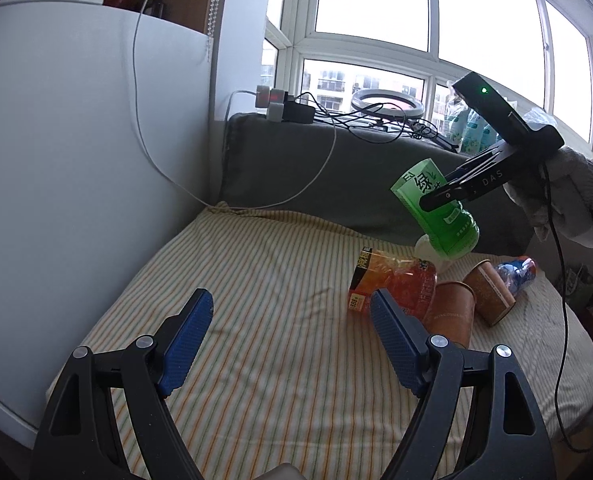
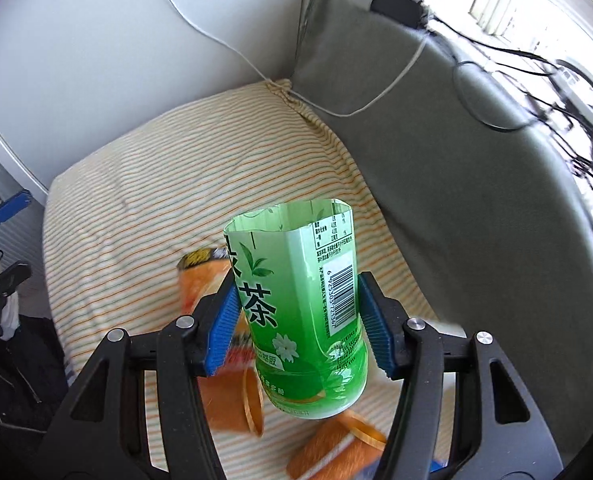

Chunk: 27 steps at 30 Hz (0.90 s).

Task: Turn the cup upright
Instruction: 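Lift the green tea bottle off the mattress with the right gripper, then lower the green bottle onto the mattress and open the right gripper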

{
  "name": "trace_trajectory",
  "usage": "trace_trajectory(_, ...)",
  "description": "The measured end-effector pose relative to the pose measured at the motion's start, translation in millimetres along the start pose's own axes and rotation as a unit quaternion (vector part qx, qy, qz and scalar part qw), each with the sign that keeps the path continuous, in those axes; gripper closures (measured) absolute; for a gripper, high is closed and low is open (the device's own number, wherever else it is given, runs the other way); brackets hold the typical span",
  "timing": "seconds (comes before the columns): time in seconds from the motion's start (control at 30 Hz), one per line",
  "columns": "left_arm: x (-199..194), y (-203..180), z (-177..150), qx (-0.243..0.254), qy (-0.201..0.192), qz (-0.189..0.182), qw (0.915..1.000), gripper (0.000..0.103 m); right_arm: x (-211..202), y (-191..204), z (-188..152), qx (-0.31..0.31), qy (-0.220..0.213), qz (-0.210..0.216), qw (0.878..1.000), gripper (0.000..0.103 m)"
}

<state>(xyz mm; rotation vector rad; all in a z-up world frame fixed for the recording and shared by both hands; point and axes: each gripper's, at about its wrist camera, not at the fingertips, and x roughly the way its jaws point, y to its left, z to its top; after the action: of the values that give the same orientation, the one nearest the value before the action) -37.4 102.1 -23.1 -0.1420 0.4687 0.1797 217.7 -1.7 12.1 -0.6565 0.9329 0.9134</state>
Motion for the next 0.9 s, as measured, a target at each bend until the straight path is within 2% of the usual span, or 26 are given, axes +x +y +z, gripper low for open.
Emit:
trace_trajectory(0.27, -13, -24, -9, 0.013, 0.011, -0.042, 0.9990, 0.022, -48, 19, -62, 0.023, 0.005, -0.003, 1.000, 0.043)
trace_trajectory(0.37, -13, -32, -10, 0.011, 0.022, -0.065, 0.9976, 0.022, -58, 26, -90, 0.044, 0.022, 0.014, 0.999, 0.043)
trace_trajectory(0.6, -13, -51, -15, 0.015, 0.047, -0.105, 0.9933, 0.022, -47, 41, -151, 0.084, 0.068, 0.042, 0.993, 0.043)
trace_trajectory(0.8, -12, -62, -18, 0.016, 0.066, -0.125, 0.9898, 0.022, -28, 48, -178, 0.130, 0.092, 0.084, 0.984, 0.043)
trace_trajectory(0.9, -11, -66, -20, 0.016, 0.076, -0.136, 0.9876, 0.022, -24, 49, -185, 0.138, 0.099, 0.089, 0.981, 0.043)
